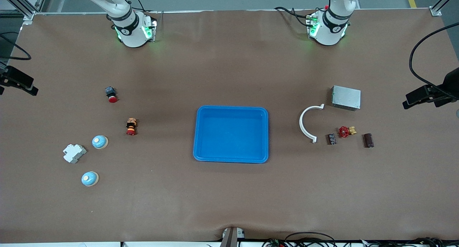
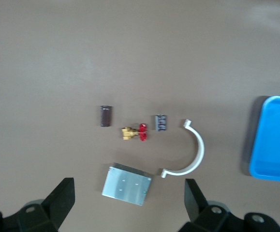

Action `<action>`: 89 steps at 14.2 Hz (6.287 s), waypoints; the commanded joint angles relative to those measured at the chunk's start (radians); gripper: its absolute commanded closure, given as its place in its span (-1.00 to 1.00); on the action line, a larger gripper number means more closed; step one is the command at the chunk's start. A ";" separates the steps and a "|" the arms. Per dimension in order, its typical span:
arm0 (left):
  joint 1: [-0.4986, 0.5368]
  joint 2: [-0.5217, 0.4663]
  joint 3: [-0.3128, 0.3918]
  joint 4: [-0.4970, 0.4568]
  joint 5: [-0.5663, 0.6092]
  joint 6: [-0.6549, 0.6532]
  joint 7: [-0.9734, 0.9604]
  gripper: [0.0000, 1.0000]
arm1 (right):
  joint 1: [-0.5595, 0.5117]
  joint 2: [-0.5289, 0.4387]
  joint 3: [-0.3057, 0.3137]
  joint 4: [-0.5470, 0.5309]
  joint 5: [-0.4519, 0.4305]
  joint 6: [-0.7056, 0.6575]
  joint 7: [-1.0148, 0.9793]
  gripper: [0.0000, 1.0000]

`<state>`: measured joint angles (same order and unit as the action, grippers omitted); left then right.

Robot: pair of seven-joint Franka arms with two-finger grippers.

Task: Place electrolytic capacitor and blue bell in tray
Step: 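Move the right gripper toward a blue bell while the left gripper approaches a capacitor, then grasp the blue bell with the right gripper while the left gripper grasps the capacitor, then carry the bell over the tray while the left gripper lifts the capacitor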

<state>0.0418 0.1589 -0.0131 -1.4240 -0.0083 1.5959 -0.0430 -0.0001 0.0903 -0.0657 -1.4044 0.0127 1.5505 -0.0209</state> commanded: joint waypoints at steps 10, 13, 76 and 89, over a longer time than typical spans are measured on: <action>0.039 0.160 -0.004 -0.007 0.056 0.044 0.009 -1.00 | -0.047 0.178 0.000 -0.174 0.007 0.261 -0.048 -1.00; 0.062 0.218 -0.004 -0.012 0.048 0.079 0.012 -1.00 | -0.044 0.233 0.000 -0.168 0.007 0.353 -0.048 -1.00; 0.107 0.536 -0.004 -0.170 0.047 0.486 -0.008 1.00 | 0.494 0.415 0.081 -0.126 0.069 0.509 0.912 1.00; 0.047 0.424 -0.243 -0.082 0.047 0.248 -0.625 1.00 | 0.696 0.457 0.073 -0.360 0.044 0.867 1.185 1.00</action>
<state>0.0960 0.5821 -0.2178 -1.5263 0.0331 1.8712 -0.5717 0.6765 0.5574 0.0207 -1.7201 0.0711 2.3808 1.1373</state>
